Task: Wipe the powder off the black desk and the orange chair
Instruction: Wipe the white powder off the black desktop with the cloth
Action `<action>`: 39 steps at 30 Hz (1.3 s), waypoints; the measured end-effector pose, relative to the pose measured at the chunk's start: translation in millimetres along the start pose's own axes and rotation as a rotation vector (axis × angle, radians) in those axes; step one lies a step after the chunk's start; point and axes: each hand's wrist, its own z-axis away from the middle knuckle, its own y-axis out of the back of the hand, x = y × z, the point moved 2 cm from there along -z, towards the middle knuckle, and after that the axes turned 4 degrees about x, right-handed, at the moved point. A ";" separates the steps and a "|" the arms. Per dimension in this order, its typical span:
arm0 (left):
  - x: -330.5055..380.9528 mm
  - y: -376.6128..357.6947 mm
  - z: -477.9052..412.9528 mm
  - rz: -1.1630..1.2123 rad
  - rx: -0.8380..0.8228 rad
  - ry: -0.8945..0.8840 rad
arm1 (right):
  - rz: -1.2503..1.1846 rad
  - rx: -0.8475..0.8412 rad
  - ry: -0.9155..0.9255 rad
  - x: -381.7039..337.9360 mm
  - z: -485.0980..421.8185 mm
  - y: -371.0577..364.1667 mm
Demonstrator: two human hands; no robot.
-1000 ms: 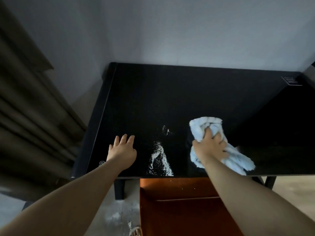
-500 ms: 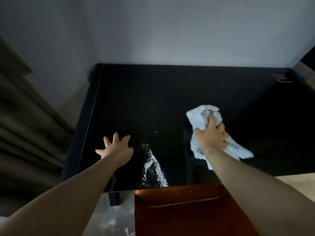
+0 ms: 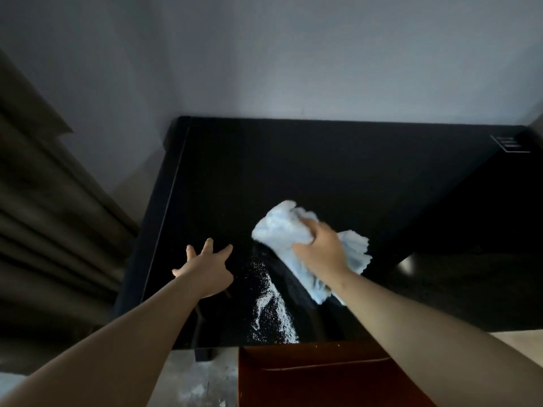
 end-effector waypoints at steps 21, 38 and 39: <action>2.0 0.5 15.4 0.046 0.068 -0.006 | 0.311 0.166 -0.146 -12.5 -59.7 9.1; -77.1 27.4 -6.7 0.321 0.328 0.466 | 0.437 0.032 -0.352 -28.1 -105.3 -10.4; -80.8 23.4 -8.9 0.393 0.316 0.488 | 0.479 -0.021 -0.358 -25.7 -107.5 -13.8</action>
